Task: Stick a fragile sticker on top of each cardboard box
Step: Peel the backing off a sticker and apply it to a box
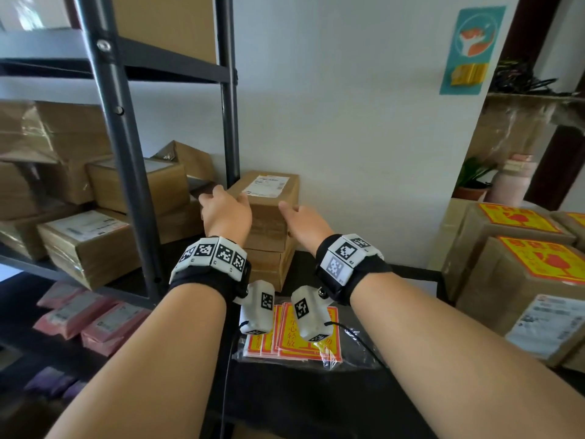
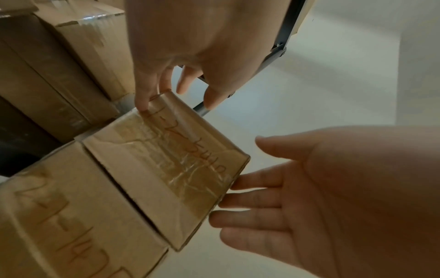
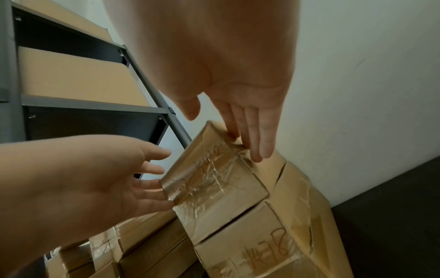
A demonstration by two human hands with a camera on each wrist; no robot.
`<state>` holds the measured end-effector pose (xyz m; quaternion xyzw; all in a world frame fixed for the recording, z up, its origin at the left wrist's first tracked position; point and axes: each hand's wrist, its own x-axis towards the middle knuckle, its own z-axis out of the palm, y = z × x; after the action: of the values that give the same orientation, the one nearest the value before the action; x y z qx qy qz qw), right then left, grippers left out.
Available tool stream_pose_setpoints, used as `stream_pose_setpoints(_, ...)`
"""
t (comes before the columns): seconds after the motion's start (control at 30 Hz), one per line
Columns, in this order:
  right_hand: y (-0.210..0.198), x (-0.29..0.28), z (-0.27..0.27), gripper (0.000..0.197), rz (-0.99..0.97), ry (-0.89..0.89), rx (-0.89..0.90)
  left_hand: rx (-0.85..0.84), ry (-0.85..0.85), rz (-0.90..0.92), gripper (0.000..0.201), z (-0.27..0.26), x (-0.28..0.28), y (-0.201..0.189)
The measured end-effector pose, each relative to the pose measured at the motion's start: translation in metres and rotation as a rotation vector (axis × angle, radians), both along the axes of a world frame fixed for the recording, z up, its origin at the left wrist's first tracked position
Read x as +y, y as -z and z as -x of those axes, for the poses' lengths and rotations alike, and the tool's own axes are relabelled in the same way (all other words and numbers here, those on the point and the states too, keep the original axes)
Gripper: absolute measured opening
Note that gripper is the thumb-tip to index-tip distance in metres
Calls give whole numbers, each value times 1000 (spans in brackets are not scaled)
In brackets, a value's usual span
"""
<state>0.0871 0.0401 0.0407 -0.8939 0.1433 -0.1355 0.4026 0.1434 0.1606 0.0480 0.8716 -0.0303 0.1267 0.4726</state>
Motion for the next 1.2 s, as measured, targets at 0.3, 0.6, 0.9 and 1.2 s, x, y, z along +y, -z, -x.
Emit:
stream_pose_setpoints(0.3,-18,-21,52,37,3,110,-162,-81,54,26,43,48,-12,-21)
stream_pose_setpoints(0.6,-26,-54,148,24,-181,178,-382,-167,194,321,29,131,-46,-34)
stream_pose_setpoints(0.9,-4,-82,255,44,-202,255,-467,-112,372,479,26,220,-84,-12)
stream_pose_setpoints(1.2,44,-101,333,37,-168,398,-409,3,561,353,45,282,-99,38)
